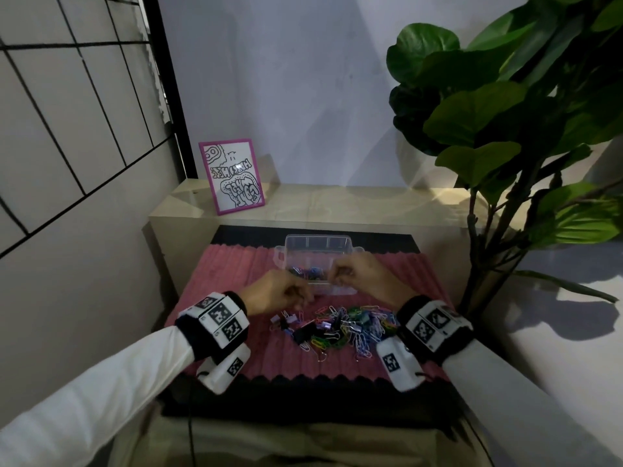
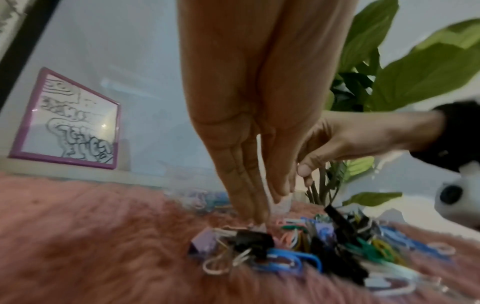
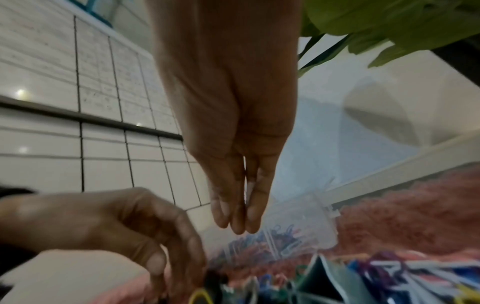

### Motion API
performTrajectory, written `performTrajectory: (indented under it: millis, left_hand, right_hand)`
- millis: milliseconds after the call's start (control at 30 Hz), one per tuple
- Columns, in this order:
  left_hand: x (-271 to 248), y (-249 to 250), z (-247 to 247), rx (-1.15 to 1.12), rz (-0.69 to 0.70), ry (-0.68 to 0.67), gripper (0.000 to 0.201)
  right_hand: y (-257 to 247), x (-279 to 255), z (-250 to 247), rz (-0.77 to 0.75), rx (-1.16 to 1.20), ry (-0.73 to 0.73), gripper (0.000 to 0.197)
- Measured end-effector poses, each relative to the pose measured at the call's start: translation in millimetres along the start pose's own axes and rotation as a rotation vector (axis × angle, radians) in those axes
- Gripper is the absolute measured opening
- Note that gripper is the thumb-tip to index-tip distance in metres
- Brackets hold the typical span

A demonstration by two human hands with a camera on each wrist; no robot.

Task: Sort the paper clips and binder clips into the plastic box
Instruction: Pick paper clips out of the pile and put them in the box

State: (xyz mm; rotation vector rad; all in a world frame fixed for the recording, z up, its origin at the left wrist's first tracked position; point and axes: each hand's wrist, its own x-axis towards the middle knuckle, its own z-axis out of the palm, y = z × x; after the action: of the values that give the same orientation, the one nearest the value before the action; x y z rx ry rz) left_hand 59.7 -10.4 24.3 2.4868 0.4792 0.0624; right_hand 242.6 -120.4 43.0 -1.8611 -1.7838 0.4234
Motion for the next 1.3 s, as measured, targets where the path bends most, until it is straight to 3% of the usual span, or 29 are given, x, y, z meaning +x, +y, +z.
performTrajectory:
  millis: [133,333,467,567,767,900,1200,1300]
  left_hand:
    - [15.0,10.5,21.0,0.137,-0.08,-0.142,0.039]
    - [28.3,10.2,35.1,0.168,-0.16,-0.134,0.042]
    - [25.8,6.8,25.7,0.087,-0.188,-0.194,0.047]
    - [23.6,3.4,21.7,0.059,-0.173,-0.249,0.058]
    - [21.7,3.9,24.7,0.118,-0.105,-0.273,0.029]
    - [23.0,0.5,21.9,0.09,-0.1,-0.295,0.024]
    - [12.9,-11.8,4.0,-0.14,-0.122,-0.154,0.02]
    - [7.8,-9.5,-11.1,-0.291,-0.123,-0.072,0.013]
  right_hand:
    - [-2.9,-7.7,15.5,-0.058,-0.171,-0.202,0.018]
    - [-7.4,-2.5,40.0,-0.032,-0.362,-0.368,0.033]
    - [-2.3,-0.8,38.6,0.036,-0.219,-0.366,0.018]
    - [-0.4,-2.4,27.3,0.114,-0.08,-0.309,0.018]
    - [2.7,-7.6,6.0,0.177,0.427,-0.119,0.01]
    - [5.5,-8.5,3.8,0.211,0.544,-0.106,0.006]
    - [4.5,-14.7,6.5,0.278,0.784,-0.131,0.007]
    - [4.3,-9.9,1.1,0.286,0.718,-0.026,0.011]
